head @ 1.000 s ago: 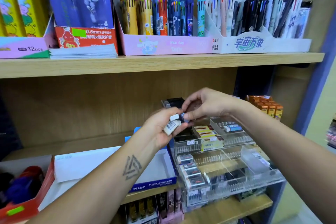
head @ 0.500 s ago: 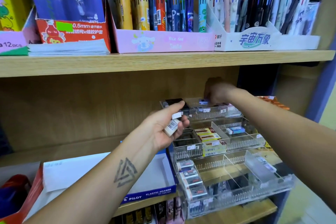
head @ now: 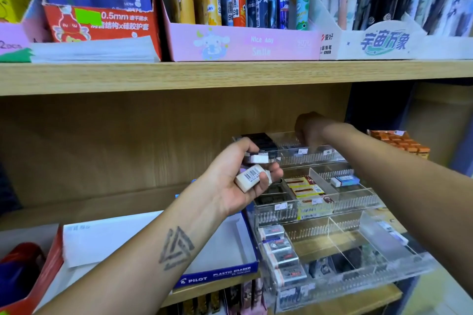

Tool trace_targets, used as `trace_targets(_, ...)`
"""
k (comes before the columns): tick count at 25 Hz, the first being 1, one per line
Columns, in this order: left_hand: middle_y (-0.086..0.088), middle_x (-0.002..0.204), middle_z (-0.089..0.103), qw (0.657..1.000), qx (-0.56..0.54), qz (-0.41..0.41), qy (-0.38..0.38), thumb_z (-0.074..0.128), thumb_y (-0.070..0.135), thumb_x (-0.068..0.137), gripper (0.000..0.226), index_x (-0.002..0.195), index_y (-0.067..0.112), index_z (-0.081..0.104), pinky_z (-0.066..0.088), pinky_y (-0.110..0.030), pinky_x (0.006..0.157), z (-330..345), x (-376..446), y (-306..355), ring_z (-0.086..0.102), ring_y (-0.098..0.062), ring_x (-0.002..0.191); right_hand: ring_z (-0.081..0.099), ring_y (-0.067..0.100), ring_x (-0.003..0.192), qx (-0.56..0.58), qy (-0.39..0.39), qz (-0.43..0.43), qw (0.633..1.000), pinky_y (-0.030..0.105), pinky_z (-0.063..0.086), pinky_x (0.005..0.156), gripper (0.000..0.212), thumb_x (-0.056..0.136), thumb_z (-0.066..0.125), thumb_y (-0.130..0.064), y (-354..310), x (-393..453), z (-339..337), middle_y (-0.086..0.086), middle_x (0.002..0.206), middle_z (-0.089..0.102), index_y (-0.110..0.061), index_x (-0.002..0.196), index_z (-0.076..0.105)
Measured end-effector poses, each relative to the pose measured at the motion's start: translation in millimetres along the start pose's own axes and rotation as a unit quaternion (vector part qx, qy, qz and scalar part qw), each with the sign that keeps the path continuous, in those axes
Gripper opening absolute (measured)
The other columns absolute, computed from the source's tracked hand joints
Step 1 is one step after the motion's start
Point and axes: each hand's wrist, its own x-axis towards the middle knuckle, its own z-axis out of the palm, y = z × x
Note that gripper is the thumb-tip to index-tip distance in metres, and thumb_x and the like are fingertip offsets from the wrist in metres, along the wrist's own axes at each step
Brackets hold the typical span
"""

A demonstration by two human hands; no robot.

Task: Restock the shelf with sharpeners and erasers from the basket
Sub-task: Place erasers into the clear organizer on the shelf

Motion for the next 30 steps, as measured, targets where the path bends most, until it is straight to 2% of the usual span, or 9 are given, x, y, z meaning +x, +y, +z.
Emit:
trace_targets(5,-0.023,0.087,0.066,0.999,0.03,0.03,-0.009,0.045,0.006,0.095,0.018,0.104,-0.005,0.056,0.031,-0.015,0.031,0.4,-11.3,-2.6,0.066,-0.024,0.053,0.065,0.015,0.079,0.173,0.108,-0.019,0.979,0.02,0.049,0.059,0.01,0.085,0.069,-0.006,-6.8,-43.5,-19.3,0.002,0.093,0.071,-0.013,0.091,0.074)
trace_targets(7,-0.022,0.093,0.07,0.996,0.066,0.065,-0.004,0.049,0.008,0.099,0.02,0.111,-0.006,0.058,0.027,-0.014,0.031,0.0,-12.7,-4.7,0.068,-0.022,0.053,0.062,0.013,0.071,0.379,0.136,-0.064,0.913,0.017,0.046,0.055,0.006,0.085,0.073,-0.008,-27.9,-80.2,-20.8,0.001,0.081,0.071,-0.014,0.087,0.073)
trace_targets(10,-0.02,0.095,0.072,0.991,0.063,0.119,0.015,0.051,0.004,0.099,0.011,0.108,0.004,0.058,0.03,-0.014,0.033,-2.4,-13.3,-6.5,0.074,-0.03,0.072,0.067,0.016,0.068,0.587,0.052,-0.133,0.797,0.022,0.054,0.06,0.01,0.085,0.075,-0.01,-46.3,-128.2,-17.7,0.01,0.079,0.073,-0.006,0.094,0.072)
trace_targets(13,-0.016,0.094,0.07,0.984,0.074,0.158,0.03,0.051,-0.001,0.099,0.021,0.111,0.01,0.063,0.039,-0.017,0.036,-4.6,-17.8,-9.6,0.071,-0.026,0.066,0.066,0.008,0.069,0.551,0.047,-0.164,0.817,0.021,0.055,0.067,0.028,0.075,0.085,-0.011,-54.3,-147.3,-12.7,0.01,0.085,0.074,-0.005,0.099,0.072)
trace_targets(18,-0.014,0.098,0.074,0.983,0.097,0.154,0.026,0.059,0.003,0.096,0.024,0.119,0.008,0.061,0.051,-0.024,0.041,0.9,-22.7,-18.6,0.075,-0.026,0.07,0.067,0.005,0.068,0.401,0.162,-0.113,0.895,0.022,0.054,0.062,0.034,0.07,0.087,-0.022,-65.4,-154.0,2.1,-0.008,0.075,0.071,-0.022,0.101,0.075)
trace_targets(21,-0.024,0.1,0.074,0.988,0.096,0.117,0.023,0.058,0.006,0.098,0.021,0.117,-0.001,0.057,0.05,-0.02,0.04,5.5,-22.2,-19.0,0.075,-0.035,0.082,0.067,0.009,0.065,0.415,0.189,-0.079,0.886,0.027,0.052,0.056,0.031,0.074,0.082,-0.016,-50.4,-159.4,8.0,-0.006,0.075,0.072,-0.026,0.102,0.075)
trace_targets(25,-0.024,0.092,0.074,0.979,0.152,0.131,0.041,0.064,0.004,0.093,0.011,0.103,0.0,0.064,0.041,-0.016,0.037,9.3,-15.7,-26.2,0.071,-0.023,0.067,0.069,0.022,0.069,0.469,0.159,-0.082,0.865,0.043,0.057,0.068,0.028,0.073,0.086,-0.017,-37.9,-172.8,15.9,0.001,0.076,0.072,-0.025,0.097,0.073)
trace_targets(28,-0.017,0.082,0.073,0.957,0.227,0.174,0.051,0.07,0.006,0.089,0.014,0.102,0.002,0.068,0.041,-0.019,0.038,14.0,-9.7,-30.1,0.063,-0.015,0.058,0.065,0.017,0.07,0.496,0.111,-0.108,0.855,0.038,0.056,0.071,0.027,0.073,0.087,-0.021,-29.9,-180.7,16.5,0.003,0.082,0.072,-0.013,0.092,0.071)
trace_targets(30,-0.012,0.075,0.07,0.939,0.277,0.203,0.018,0.071,0.006,0.089,0.022,0.109,0.001,0.067,0.039,-0.02,0.038,21.9,-7.0,-30.8,0.059,-0.014,0.055,0.062,0.016,0.071,0.561,0.084,-0.123,0.814,0.036,0.052,0.073,0.028,0.077,0.084,-0.015,-19.2,-185.2,16.0,0.008,0.083,0.071,-0.008,0.099,0.069)
